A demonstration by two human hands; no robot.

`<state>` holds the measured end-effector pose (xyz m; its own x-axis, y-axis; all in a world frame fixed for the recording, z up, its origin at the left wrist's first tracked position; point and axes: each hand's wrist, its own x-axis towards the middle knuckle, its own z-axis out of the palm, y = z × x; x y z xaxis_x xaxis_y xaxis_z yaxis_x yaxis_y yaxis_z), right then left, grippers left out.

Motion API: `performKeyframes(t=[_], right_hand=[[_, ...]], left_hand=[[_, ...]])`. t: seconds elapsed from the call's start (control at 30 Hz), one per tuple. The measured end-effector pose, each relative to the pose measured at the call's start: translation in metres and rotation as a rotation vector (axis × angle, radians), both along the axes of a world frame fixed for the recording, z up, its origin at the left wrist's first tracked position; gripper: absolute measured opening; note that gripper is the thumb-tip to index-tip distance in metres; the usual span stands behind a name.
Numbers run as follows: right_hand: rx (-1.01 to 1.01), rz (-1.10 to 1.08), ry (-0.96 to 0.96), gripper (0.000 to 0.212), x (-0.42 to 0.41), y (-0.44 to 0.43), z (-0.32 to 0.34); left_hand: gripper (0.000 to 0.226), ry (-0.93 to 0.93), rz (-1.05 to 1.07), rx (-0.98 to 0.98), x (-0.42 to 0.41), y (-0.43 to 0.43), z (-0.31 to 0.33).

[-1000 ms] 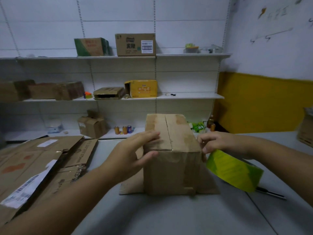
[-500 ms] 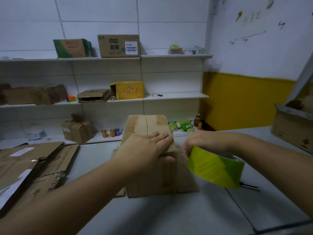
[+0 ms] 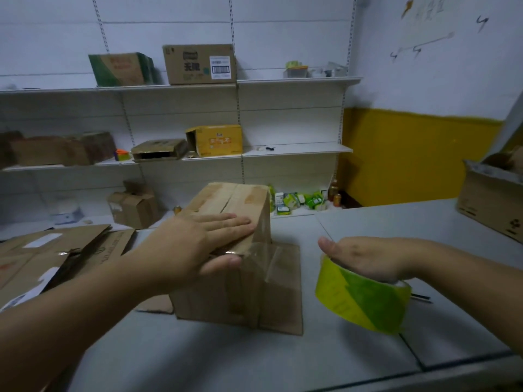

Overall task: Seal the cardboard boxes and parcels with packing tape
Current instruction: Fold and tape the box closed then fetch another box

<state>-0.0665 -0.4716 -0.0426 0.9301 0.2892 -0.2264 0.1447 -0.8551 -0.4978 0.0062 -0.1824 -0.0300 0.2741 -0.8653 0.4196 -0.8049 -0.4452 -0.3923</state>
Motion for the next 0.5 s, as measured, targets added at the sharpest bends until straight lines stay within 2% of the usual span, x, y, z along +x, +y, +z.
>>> performKeyframes(t=[0.07,0.13,0.23,0.33,0.43,0.5], right_hand=[[0.043,-0.05,-0.028,0.059,0.003,0.0,-0.01],[0.094,-0.078,-0.029,0.055,0.003,0.003,-0.019],[0.106,-0.061,-0.083,0.063,0.005,0.009,-0.032],[0.214,-0.041,-0.117,0.08,0.007,0.008,-0.046],[0.274,-0.107,-0.221,0.083,0.007,0.006,-0.062],[0.253,-0.133,-0.289,0.085,0.007,0.009,-0.07]], left_hand=[[0.063,0.053,0.044,-0.096,-0.013,-0.012,0.002],[0.069,0.161,0.186,-0.259,-0.028,-0.031,-0.003],[0.062,0.205,0.323,-0.382,-0.035,-0.047,-0.019],[0.049,0.049,0.313,-0.379,-0.027,-0.045,-0.026],[0.061,0.091,0.271,-0.351,-0.023,-0.046,-0.023],[0.062,0.079,0.113,-0.471,-0.024,-0.04,-0.025]])
